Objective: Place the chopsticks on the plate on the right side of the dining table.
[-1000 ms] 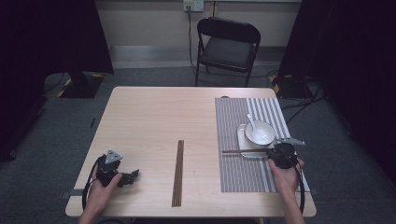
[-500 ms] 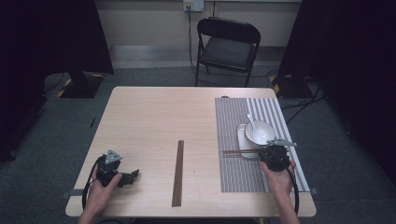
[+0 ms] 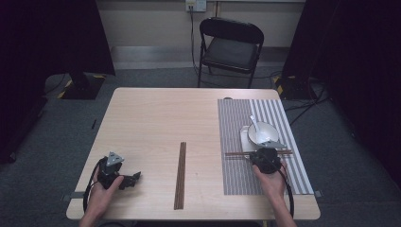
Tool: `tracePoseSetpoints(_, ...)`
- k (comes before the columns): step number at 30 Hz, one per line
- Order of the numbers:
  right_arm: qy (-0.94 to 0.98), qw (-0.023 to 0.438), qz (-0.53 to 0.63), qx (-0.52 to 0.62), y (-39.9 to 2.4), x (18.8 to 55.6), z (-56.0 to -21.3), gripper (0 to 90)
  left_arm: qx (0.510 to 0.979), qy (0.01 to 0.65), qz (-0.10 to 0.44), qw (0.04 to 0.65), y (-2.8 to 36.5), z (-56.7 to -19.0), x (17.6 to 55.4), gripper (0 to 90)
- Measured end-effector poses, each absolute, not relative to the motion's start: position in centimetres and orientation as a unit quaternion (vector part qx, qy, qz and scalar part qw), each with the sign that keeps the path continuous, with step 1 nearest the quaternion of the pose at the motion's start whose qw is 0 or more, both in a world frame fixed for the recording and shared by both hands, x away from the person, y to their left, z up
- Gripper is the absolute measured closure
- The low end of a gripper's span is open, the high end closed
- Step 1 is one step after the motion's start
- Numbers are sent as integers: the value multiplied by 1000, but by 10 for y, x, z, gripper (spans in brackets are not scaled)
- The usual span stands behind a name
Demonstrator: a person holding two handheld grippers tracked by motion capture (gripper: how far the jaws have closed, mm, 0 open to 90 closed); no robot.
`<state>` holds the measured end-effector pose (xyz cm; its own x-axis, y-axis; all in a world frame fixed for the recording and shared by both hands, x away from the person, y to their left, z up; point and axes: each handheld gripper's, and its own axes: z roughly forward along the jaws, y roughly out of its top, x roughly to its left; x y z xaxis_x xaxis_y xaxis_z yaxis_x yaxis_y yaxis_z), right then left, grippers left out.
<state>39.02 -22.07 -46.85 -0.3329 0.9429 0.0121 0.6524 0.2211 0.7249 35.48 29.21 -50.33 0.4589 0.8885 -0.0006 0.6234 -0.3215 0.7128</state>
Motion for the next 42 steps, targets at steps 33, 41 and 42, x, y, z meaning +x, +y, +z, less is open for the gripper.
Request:
tracePoseSetpoints(33, 743, 215, 338, 536, -211, 393, -466, 792, 788, 480, 201, 330, 292, -503, 355, 0)
tracePoseSetpoints(41, 767, 214, 342, 499, -172, 393, -457, 774, 788, 480, 201, 330, 292, -503, 355, 0)
tracePoseSetpoints(42, 771, 209, 344, 494, -169, 394, -457, 772, 787, 480, 201, 331, 292, -503, 355, 0)
